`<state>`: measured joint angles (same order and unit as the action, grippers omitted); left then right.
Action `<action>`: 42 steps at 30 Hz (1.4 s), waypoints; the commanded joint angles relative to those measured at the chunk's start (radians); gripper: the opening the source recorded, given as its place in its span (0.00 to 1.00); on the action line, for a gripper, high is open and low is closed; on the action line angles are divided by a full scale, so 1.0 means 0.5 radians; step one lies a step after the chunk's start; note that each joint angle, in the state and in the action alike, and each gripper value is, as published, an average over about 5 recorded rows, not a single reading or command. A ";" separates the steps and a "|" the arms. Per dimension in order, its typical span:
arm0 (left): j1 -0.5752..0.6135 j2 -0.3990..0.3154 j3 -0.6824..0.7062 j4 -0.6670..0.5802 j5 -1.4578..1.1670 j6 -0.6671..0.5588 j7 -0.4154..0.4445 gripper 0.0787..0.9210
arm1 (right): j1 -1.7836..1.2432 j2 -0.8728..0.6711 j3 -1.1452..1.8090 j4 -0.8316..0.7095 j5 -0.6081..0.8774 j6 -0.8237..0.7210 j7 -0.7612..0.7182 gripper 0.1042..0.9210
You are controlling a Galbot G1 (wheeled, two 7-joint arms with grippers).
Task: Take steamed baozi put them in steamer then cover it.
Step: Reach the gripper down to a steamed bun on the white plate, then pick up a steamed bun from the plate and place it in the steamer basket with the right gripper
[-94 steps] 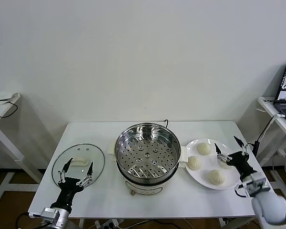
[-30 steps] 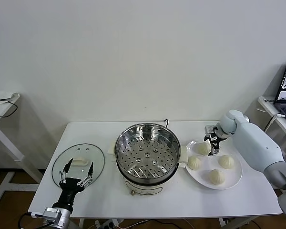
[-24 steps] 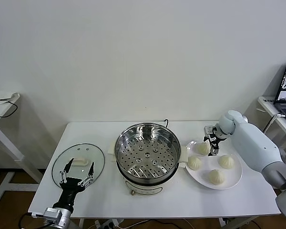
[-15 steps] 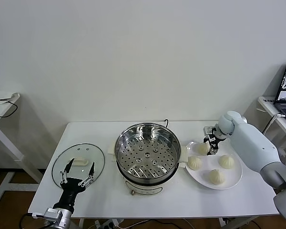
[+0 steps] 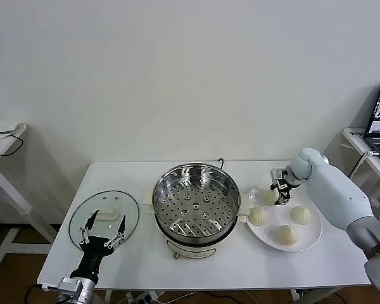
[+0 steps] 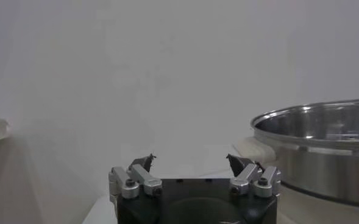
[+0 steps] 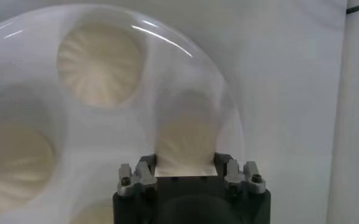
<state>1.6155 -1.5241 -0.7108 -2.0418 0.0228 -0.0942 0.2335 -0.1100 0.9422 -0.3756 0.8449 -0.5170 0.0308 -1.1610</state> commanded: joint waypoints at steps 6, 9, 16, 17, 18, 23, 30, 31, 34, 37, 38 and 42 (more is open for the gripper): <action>0.018 0.018 -0.002 -0.034 0.000 0.004 0.000 0.88 | 0.485 -0.557 -0.561 0.717 0.616 0.250 -0.159 0.65; 0.023 0.025 -0.002 -0.036 0.000 0.005 0.001 0.88 | 0.757 -0.642 -0.775 0.892 0.720 0.447 -0.226 0.65; 0.035 0.033 -0.008 -0.044 0.001 0.003 0.003 0.88 | 1.344 -0.618 -1.250 1.182 0.852 0.771 -0.272 0.65; 0.036 0.033 -0.010 -0.047 0.001 0.003 0.004 0.88 | 1.416 -0.594 -1.299 1.215 0.865 0.791 -0.268 0.65; 0.037 0.033 -0.014 -0.049 0.001 0.003 0.004 0.88 | 1.485 -0.563 -1.349 1.244 0.879 0.813 -0.262 0.65; 0.042 0.036 -0.053 -0.052 -0.002 0.006 0.013 0.88 | 1.776 -0.354 -1.612 1.312 0.940 0.893 -0.195 0.65; 0.045 0.041 -0.113 -0.045 -0.014 0.006 0.038 0.88 | 1.853 0.036 -1.784 1.210 0.964 0.947 -0.077 0.65; 0.044 0.041 -0.123 -0.044 -0.018 0.006 0.041 0.88 | 1.838 0.104 -1.789 1.172 0.960 0.954 -0.061 0.65; 0.042 0.040 -0.147 -0.041 -0.031 0.006 0.046 0.88 | 1.775 0.259 -1.768 1.061 0.936 0.985 -0.038 0.65; 0.039 0.040 -0.178 -0.039 -0.051 0.008 0.053 0.88 | 1.687 0.372 -1.731 0.952 0.895 1.015 -0.028 0.65; 0.038 0.039 -0.191 -0.038 -0.058 0.009 0.055 0.88 | 1.657 0.402 -1.718 0.919 0.881 1.025 -0.026 0.65; 0.036 0.038 -0.240 -0.035 -0.079 0.013 0.065 0.88 | 1.512 0.513 -1.655 0.776 0.811 1.073 -0.025 0.65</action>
<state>1.6341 -1.5055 -0.7859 -2.0611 -0.0017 -0.0897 0.2591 0.6774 1.0352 -1.1705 1.3289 -0.0947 0.5177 -1.1918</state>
